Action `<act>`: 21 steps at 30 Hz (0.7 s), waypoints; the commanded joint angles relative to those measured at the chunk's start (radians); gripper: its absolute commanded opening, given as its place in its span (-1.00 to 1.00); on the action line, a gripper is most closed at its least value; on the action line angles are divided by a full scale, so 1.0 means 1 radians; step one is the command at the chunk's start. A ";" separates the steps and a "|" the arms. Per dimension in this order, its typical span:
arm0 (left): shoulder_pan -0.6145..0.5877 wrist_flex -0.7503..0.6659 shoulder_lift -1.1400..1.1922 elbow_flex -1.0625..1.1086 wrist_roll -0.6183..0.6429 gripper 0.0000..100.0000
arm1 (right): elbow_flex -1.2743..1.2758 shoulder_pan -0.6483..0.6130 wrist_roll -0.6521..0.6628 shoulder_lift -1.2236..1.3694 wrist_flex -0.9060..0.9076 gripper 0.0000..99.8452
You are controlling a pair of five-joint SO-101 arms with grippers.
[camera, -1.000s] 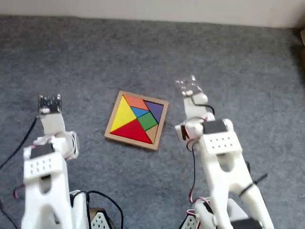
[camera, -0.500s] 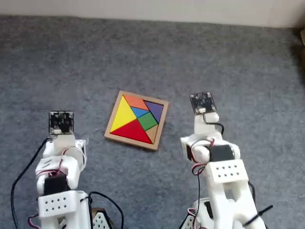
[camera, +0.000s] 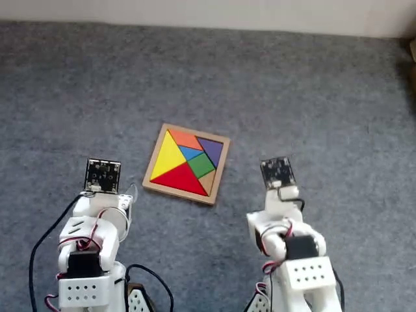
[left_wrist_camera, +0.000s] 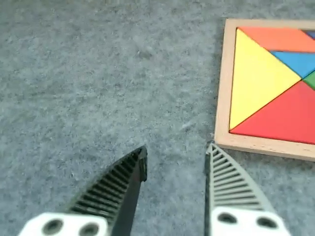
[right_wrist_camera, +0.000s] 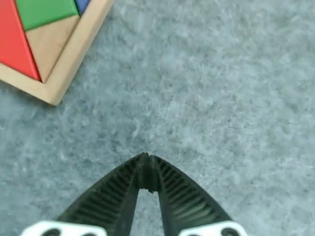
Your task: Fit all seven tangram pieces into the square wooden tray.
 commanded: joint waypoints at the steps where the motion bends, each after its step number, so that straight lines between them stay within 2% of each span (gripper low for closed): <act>1: 0.018 0.008 -0.035 0.021 -0.008 -0.61 | 0.087 0.013 -0.006 -0.183 -0.016 -0.99; 7: 0.019 0.041 -0.038 0.021 -0.008 -0.61 | 0.305 0.015 -0.006 -0.509 0.042 -0.99; 15: -0.031 0.061 -0.035 0.021 -0.002 -0.61 | 0.278 0.013 -0.005 -0.387 0.077 -0.99; 21: -0.031 0.259 -0.036 0.021 -0.002 -0.61 | 0.278 0.013 -0.005 -0.355 0.077 -0.99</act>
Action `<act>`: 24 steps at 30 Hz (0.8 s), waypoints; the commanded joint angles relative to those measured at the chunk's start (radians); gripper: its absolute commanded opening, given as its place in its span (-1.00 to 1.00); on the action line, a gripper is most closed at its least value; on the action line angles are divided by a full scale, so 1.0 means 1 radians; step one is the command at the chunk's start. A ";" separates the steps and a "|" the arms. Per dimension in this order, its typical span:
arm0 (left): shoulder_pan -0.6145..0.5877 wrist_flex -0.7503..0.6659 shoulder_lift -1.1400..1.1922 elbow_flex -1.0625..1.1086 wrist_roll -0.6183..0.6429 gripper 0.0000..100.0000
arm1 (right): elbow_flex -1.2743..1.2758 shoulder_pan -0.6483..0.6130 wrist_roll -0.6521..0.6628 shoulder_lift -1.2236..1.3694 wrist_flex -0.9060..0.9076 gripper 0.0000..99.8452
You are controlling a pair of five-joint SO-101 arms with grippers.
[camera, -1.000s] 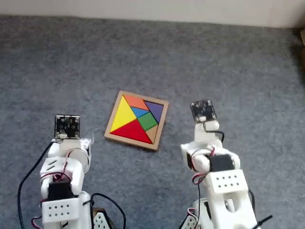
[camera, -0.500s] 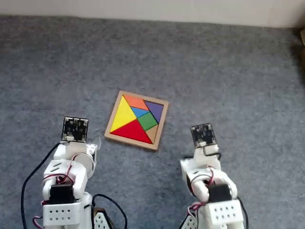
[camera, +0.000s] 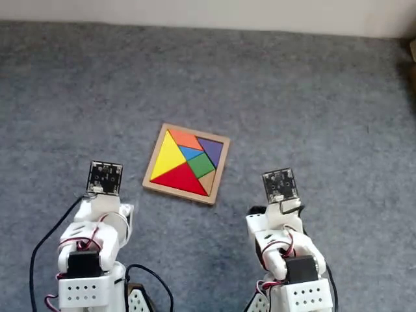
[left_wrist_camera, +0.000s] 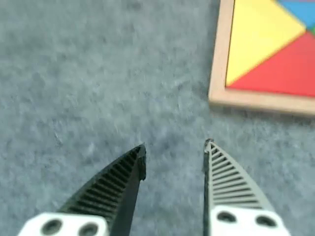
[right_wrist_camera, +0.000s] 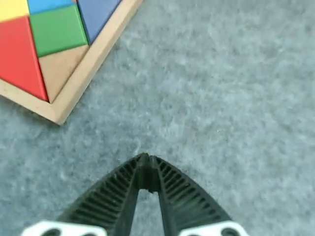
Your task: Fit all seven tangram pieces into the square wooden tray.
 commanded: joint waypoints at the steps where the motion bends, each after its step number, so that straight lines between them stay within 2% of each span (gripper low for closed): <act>1: -0.028 0.091 -0.036 0.021 -0.002 -0.61 | 0.128 0.013 -0.005 0.021 0.004 -0.99; 20: -0.028 0.176 -0.035 0.021 -0.002 -0.62 | 0.128 0.013 -0.005 0.021 0.004 -0.99; 22: -0.028 0.176 -0.035 0.021 -0.002 -0.67 | 0.128 0.013 -0.005 0.021 0.004 -0.99; 24: -0.028 0.176 -0.035 0.021 -0.002 -0.83 | 0.128 0.013 -0.005 0.021 0.004 -0.99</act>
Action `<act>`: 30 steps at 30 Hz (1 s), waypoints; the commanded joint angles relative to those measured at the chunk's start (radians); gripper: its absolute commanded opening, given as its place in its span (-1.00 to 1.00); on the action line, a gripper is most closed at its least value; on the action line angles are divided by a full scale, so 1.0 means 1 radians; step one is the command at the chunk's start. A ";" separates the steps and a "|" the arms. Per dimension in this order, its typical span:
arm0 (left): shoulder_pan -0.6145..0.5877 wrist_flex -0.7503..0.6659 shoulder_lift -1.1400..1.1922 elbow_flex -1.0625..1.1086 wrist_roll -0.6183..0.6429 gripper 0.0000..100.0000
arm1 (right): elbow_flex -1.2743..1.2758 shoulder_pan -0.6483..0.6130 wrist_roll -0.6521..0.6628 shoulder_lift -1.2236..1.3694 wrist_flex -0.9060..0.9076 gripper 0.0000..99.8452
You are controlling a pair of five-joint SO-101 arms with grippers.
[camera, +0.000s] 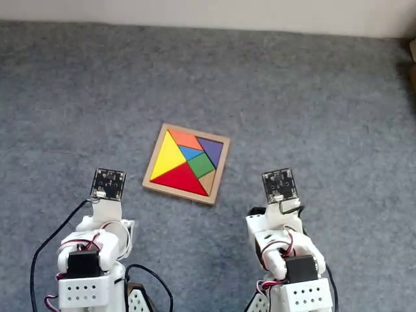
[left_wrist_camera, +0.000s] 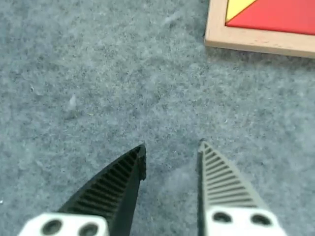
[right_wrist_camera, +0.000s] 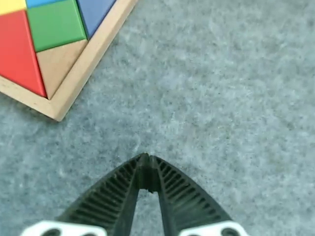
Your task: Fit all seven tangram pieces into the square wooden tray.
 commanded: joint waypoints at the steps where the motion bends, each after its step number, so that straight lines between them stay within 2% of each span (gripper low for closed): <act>1: -0.019 0.006 -0.035 0.021 -0.002 -0.93 | 0.128 0.013 -0.005 0.015 0.004 -0.99; 2: -0.019 0.006 -0.035 0.021 -0.002 -1.00 | 0.128 0.013 -0.005 0.015 0.004 -0.99; 5: -0.019 0.006 -0.035 0.021 -0.002 -0.90 | 0.128 0.013 -0.005 0.015 0.004 -0.99; 9: -0.019 0.006 -0.035 0.021 -0.002 -1.00 | 0.128 0.013 -0.005 0.015 0.004 -0.99; 30: -0.019 0.006 -0.035 0.021 -0.002 -0.97 | 0.128 0.013 -0.005 0.015 0.004 -0.99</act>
